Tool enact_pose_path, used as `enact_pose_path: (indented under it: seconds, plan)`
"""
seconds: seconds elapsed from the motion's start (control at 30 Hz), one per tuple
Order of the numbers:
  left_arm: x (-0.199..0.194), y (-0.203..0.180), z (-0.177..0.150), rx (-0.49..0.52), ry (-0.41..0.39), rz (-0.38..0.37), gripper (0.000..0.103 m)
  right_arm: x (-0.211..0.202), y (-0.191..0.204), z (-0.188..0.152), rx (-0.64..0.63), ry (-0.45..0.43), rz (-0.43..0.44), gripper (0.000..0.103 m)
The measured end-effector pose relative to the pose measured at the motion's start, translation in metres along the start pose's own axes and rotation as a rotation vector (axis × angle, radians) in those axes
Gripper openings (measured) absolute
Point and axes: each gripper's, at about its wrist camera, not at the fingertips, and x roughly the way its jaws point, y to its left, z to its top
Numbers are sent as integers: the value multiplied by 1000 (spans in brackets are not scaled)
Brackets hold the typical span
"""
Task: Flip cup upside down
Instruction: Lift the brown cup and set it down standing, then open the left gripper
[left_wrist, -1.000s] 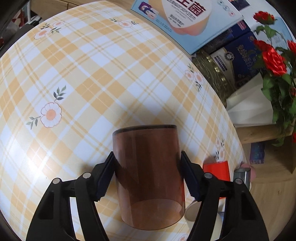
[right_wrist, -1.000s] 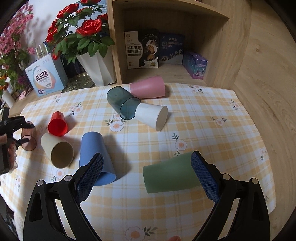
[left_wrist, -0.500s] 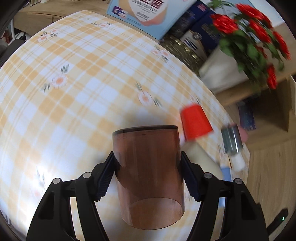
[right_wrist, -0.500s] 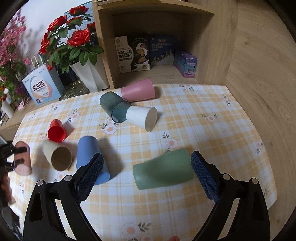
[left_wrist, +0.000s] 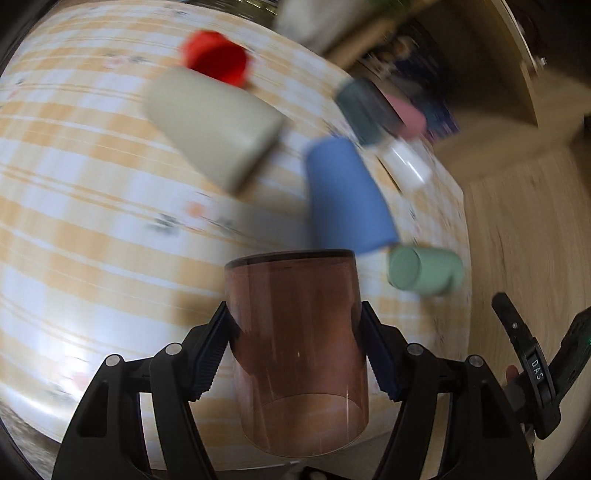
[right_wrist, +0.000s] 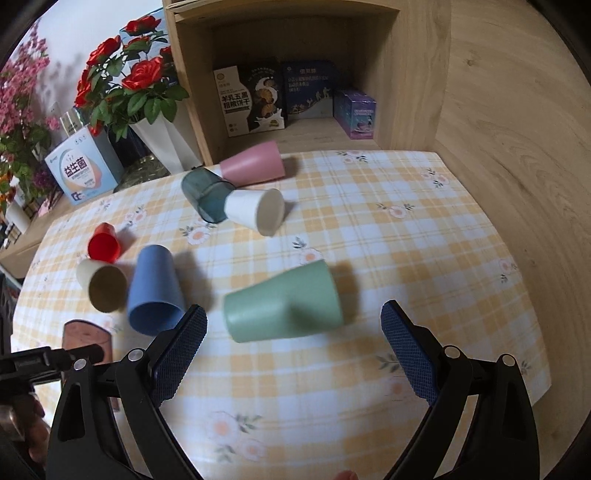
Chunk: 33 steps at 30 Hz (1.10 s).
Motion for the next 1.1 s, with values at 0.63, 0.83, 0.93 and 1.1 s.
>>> enact_pose_path:
  seconds: [0.63,0.83,0.93,1.1]
  plan:
    - [83,-80,-27,139,34,59,67,8,-68,-14,91,14,-16,92]
    - [81,-82,-29,194,48,68,67,6,-66,-17,95,22,-18,92]
    - [72,-80,-30,208,56,61,67,3,-62,-15,90,19,-23,92]
    - [46,-86,-28,294,13,71,72,1,-58,-12,105,22,-28,92]
